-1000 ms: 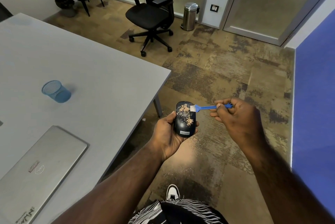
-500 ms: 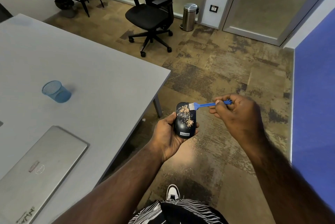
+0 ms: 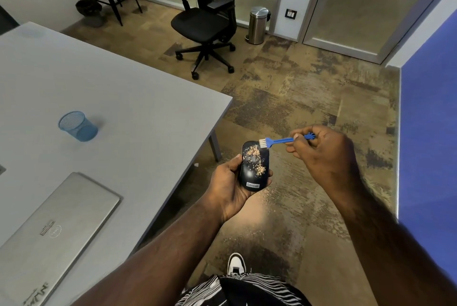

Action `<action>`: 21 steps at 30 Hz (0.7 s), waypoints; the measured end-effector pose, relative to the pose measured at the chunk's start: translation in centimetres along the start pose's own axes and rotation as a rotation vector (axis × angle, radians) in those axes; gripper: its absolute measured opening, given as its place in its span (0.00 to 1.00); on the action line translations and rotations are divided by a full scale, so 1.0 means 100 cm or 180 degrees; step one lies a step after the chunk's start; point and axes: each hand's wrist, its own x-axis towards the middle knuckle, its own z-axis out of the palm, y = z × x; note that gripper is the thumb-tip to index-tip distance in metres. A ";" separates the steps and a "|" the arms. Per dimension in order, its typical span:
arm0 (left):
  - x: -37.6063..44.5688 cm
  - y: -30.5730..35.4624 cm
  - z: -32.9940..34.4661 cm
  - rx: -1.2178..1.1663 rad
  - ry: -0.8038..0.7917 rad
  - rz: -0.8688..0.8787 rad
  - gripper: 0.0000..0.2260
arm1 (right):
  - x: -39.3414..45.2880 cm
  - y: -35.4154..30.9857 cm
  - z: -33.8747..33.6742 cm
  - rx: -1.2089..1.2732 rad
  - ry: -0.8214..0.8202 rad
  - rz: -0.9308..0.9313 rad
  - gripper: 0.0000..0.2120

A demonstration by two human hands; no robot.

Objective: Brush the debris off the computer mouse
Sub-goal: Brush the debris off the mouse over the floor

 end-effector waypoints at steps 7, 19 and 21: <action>-0.002 -0.001 0.003 0.0019 -0.0005 -0.0033 0.18 | 0.006 0.002 -0.002 -0.0176 -0.0003 -0.0160 0.06; -0.002 0.003 0.004 0.0027 -0.0036 0.0006 0.19 | 0.005 0.004 -0.015 -0.0396 -0.0306 -0.0409 0.06; -0.002 0.002 0.003 0.0016 -0.0020 -0.0002 0.19 | 0.005 0.005 -0.018 -0.0552 -0.0364 -0.0390 0.06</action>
